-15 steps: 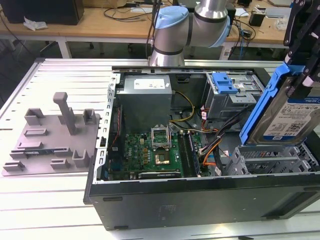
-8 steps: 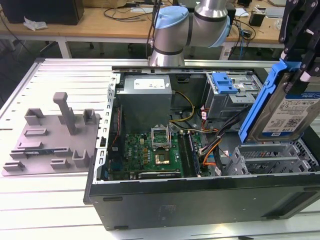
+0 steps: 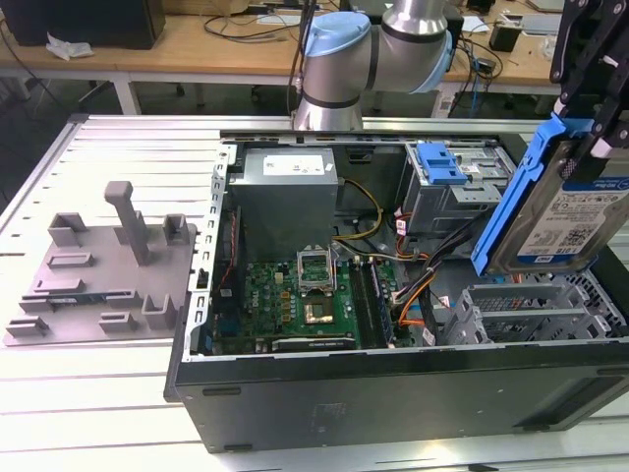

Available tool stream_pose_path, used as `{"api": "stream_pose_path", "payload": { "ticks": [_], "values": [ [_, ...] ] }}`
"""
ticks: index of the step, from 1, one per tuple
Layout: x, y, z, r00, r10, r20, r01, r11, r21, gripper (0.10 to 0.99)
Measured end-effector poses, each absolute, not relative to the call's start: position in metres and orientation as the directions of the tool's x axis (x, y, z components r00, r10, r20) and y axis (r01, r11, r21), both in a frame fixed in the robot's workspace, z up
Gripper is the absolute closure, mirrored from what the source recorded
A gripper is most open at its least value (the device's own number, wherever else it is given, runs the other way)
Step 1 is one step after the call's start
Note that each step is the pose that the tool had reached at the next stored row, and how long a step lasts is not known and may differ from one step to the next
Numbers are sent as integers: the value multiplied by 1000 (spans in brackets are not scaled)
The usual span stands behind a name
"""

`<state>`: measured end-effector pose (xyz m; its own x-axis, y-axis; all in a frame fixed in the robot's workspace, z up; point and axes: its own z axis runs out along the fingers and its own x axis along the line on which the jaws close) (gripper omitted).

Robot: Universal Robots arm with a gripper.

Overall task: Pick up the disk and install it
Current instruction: 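Insert the disk into the insertion slot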

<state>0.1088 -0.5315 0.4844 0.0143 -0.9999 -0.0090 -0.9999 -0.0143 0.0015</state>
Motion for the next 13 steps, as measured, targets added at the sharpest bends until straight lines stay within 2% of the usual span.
{"api": "stream_pose_path", "payload": {
  "ticks": [13],
  "values": [
    [110, -541, 484, 13, -1000, -22, -1000, -13, 0, 718]
  ]
}}
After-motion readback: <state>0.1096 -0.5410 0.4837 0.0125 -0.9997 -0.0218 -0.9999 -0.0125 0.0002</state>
